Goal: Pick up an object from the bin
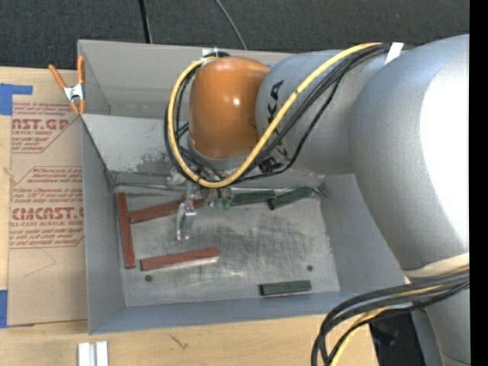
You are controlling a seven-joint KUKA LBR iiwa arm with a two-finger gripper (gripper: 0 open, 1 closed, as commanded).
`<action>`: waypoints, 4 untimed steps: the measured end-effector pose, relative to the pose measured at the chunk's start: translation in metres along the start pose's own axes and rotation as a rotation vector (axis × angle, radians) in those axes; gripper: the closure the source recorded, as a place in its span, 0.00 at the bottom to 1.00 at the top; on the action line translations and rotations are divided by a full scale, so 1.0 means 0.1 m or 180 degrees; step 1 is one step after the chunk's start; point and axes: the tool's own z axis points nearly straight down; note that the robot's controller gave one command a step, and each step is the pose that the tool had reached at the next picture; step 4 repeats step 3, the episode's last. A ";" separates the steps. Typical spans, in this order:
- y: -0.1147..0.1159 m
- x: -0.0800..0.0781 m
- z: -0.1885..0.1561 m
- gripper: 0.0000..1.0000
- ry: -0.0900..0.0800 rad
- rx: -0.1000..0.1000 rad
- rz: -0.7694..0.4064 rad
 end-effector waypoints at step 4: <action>-0.11 0.04 -0.69 1.00 0.0014 0.0004 0.0163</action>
Offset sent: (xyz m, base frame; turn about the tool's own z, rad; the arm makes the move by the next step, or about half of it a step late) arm 0.0000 0.0000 0.0000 0.0000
